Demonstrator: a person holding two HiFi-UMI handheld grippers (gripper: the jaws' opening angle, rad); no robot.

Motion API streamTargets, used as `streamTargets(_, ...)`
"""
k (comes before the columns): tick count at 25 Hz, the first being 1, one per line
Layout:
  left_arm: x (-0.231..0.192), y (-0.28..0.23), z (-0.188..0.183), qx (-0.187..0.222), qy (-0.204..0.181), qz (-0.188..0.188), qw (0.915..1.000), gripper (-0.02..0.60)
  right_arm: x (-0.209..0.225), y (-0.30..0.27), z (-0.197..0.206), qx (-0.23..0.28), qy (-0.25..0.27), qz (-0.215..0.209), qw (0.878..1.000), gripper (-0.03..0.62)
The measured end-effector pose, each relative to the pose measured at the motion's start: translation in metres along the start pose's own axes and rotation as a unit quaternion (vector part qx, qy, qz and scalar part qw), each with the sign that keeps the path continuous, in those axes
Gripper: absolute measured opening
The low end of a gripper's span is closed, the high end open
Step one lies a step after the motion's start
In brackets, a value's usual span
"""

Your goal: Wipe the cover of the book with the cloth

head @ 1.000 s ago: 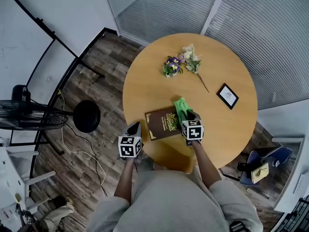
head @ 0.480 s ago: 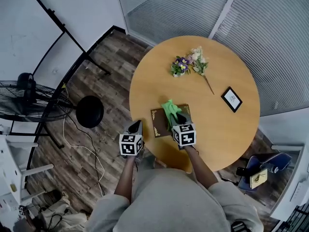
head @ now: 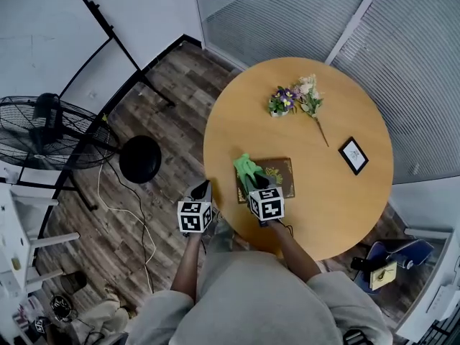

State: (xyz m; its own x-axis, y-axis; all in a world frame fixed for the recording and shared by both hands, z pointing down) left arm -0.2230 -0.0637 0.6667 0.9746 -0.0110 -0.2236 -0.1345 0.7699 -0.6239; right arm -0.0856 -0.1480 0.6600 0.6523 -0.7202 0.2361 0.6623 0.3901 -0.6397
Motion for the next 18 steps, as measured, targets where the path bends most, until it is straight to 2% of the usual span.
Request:
streamTargets(11,-0.015,0.007,0.011,-0.006,0.009,-0.013,0.9999,0.006,-0.013,-0.028,0.039,-0.05,-0.019,-0.01,0.999,0.071)
streamTargets(18,-0.008,-0.001,0.007,-0.012,0.0,0.0,0.9999,0.006,-0.008,-0.03,0.042,-0.049,-0.033,-0.009,0.998,0.071)
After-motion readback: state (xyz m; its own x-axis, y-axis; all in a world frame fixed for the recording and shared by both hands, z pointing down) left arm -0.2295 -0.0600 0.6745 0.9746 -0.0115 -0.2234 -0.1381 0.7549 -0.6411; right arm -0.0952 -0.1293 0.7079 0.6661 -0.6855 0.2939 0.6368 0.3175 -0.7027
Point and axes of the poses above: the fingertips, and each gripper's own axes: y backward along the fingers, x to its right, z out of its underside, the point moved 3 cm from there along y, backward along the fingers, and after that the axes turned 1 degree about -y, right-handed, at the moved point
